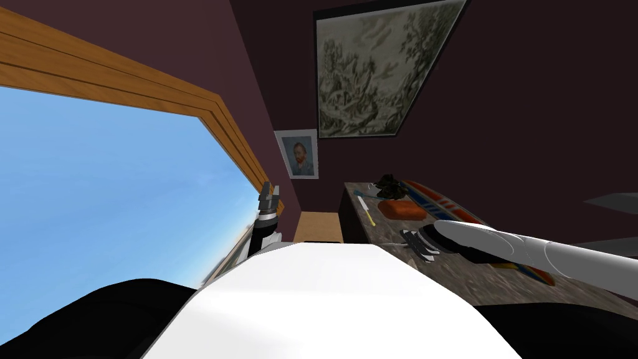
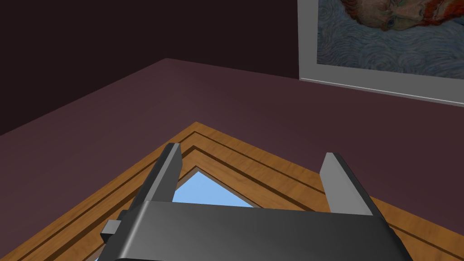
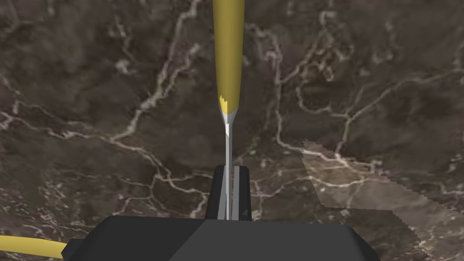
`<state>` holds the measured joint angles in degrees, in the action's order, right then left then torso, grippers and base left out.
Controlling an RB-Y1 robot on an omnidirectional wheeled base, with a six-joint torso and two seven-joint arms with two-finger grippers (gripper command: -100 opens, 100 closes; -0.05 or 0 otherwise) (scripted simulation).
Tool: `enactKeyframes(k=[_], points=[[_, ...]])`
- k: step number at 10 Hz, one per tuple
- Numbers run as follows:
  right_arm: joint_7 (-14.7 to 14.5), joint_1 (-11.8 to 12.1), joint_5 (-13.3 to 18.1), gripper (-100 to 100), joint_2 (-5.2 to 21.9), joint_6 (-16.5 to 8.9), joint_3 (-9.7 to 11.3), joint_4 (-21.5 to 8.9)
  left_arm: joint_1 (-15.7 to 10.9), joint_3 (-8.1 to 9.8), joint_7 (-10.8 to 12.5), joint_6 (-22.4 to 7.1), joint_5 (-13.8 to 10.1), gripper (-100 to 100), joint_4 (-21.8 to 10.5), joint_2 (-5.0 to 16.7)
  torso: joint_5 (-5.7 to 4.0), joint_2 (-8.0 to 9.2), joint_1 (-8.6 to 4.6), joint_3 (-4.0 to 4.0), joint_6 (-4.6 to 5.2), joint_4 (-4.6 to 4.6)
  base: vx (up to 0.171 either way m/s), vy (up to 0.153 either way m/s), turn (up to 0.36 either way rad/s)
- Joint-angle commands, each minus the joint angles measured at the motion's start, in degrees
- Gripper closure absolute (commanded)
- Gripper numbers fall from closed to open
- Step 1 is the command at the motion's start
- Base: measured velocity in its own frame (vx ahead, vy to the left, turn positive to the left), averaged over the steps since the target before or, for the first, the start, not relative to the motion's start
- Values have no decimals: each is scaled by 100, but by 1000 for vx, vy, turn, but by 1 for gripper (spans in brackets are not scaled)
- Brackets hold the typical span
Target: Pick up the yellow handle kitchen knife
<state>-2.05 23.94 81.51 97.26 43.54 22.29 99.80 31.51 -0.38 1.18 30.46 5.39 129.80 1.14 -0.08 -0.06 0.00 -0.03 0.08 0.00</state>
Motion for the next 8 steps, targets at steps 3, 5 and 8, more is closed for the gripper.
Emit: enactKeyframes(k=[3, 5, 8], points=[[-191, -139, -56, -100, 78, -73, -147, -195, 0, 0, 0, 0, 0, 0, 0, 0, 0, 0, -1, 0, 0, 0, -24, 6, 8], [-307, -200, -72, -100, 75, -144, -207, -304, -1, 0, 0, 0, 0, 0, 0, 0, 3, 33, 13, 19, 1, 8, -107, 40, 11], [-575, -339, -69, -100, 8, -384, -333, -543, -1, -1, 0, 0, 0, 0, 0, 0, 5, 41, 15, 25, 1, 11, -102, 36, 12]])
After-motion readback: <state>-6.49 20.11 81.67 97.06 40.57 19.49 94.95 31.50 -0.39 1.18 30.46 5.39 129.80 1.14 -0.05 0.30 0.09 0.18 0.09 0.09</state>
